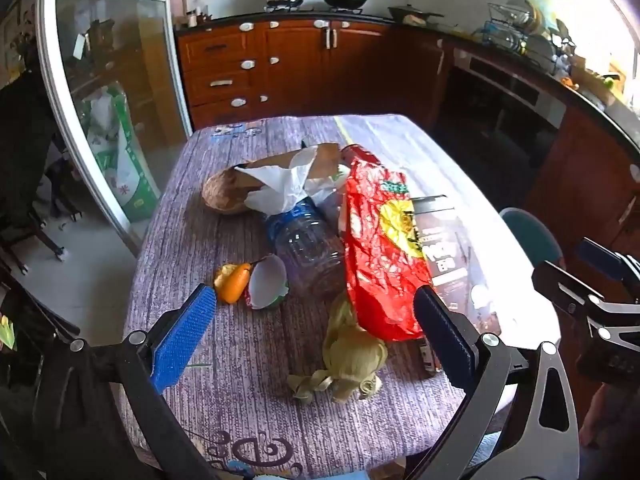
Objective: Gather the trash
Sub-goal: 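Move both tools toward the red snack bag and brown Pocky box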
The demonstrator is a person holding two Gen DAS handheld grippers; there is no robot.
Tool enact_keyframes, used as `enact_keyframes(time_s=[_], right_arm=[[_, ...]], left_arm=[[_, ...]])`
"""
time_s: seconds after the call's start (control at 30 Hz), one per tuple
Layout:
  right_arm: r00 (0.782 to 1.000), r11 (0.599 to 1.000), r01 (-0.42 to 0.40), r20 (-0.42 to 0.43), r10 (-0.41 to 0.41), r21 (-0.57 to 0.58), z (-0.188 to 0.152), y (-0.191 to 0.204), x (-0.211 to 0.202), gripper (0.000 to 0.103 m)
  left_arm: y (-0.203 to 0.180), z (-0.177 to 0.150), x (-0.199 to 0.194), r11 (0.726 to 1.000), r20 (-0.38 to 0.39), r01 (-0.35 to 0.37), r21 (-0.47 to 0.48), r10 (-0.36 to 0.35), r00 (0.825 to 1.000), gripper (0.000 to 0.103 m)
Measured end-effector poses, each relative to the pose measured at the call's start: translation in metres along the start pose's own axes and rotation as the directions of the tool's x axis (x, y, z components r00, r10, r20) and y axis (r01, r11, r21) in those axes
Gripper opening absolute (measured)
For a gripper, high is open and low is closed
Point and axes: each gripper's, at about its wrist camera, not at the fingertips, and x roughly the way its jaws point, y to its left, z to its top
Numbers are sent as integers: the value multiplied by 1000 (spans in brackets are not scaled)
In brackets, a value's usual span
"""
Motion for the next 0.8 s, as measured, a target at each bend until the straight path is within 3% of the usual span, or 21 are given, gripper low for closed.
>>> enact_keyframes(time_s=[0.37, 0.63, 0.8], right_arm=[[1000, 1000, 1, 2, -1, 17, -3, -8, -2, 97], [1000, 1000, 3, -2, -3, 27, -6, -12, -2, 97], [1000, 1000, 2, -5, -2, 26, -7, -12, -1, 97]], left_arm=[[-7, -1, -2, 999, 1, 31, 18, -31, 1000, 99], [-15, -2, -10, 997, 51, 50, 65, -54, 997, 99], [-16, -1, -5, 996, 27, 50, 73, -52, 998, 99]])
